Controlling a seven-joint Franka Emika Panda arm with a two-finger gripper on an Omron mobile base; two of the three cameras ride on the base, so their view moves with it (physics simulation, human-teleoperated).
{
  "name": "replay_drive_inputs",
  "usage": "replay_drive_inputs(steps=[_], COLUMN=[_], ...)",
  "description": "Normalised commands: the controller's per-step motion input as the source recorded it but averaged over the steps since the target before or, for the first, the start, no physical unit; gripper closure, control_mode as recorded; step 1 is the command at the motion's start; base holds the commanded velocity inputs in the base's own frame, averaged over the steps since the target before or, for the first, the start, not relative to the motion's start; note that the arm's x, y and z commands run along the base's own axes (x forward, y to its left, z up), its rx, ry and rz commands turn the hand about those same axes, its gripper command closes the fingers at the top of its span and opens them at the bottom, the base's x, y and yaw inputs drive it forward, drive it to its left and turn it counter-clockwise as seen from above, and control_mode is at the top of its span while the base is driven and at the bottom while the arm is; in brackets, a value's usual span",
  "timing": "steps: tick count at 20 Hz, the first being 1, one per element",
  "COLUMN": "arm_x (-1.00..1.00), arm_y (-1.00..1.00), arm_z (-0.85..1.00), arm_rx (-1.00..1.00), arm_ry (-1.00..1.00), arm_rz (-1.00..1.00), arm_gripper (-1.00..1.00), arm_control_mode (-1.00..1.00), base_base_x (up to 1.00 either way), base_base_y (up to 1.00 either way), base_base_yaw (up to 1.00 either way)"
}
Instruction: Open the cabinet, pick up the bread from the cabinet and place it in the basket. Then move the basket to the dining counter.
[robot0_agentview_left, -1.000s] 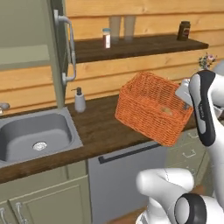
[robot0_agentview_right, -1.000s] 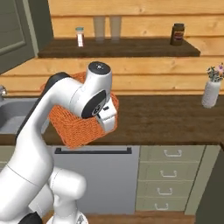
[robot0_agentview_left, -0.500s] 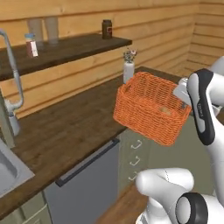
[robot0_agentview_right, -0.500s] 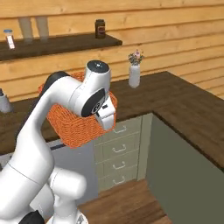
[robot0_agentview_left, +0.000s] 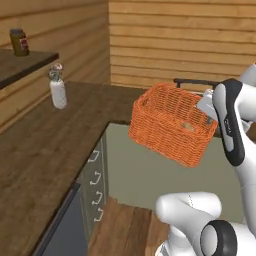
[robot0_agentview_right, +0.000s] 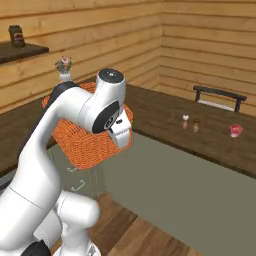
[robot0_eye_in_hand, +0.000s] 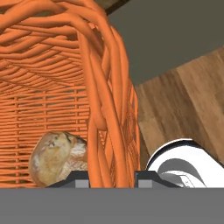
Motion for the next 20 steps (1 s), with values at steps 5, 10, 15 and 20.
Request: replay_drive_inputs(steps=[5,10,15,20], arm_x=[0.00,0.00,0.00,0.00], arm_y=[0.00,0.00,0.00,0.00], arm_z=[0.00,0.00,0.00,0.00], arm_rx=[0.00,0.00,0.00,0.00], arm_ry=[0.00,0.00,0.00,0.00], arm_rz=[0.00,0.00,0.00,0.00], arm_gripper=[1.00,1.00,1.00,1.00], arm_control_mode=[1.00,1.00,1.00,1.00], base_base_x=[0.65,0.66,0.75,0.73], base_base_y=[0.19,0.49,0.36,0.04], base_base_yaw=[-0.67,-0.38,-0.22,-0.02])
